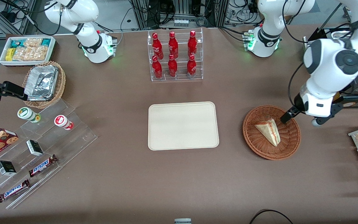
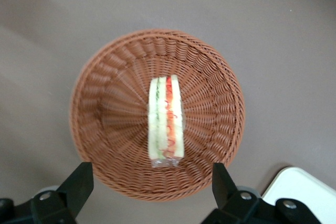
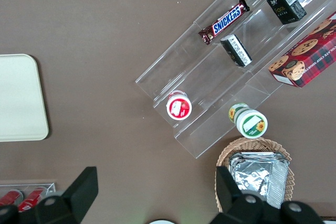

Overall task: Place sandwich from basket to tray
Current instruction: 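Move the left gripper over the wrapped sandwich in the wicker basket and lower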

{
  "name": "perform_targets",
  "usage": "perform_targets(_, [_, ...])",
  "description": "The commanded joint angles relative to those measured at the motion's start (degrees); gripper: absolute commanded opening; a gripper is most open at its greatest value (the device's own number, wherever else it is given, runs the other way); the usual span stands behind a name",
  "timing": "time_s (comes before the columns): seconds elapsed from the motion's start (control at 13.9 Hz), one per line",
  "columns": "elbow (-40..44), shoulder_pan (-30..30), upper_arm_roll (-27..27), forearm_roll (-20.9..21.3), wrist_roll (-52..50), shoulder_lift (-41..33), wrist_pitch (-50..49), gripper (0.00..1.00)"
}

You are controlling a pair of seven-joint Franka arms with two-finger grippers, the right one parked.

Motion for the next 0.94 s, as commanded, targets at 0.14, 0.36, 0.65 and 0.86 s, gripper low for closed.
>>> perform_targets(0.14, [-8.0,-0.1,-1.4,-0.2,-4.1,-0.3,9.5,1.0])
perform_targets(0.36, [-11.3,-0.1,-1.4,-0.3,-4.6,2.8,17.3,1.0])
perform_targets(0.65, [-13.3,0.0,-1.4,-0.2,-5.6,7.8,26.1,1.0])
perform_targets(0.86, [-13.4,0.0,-1.3,-0.2,-5.6,10.6,29.0,1.0])
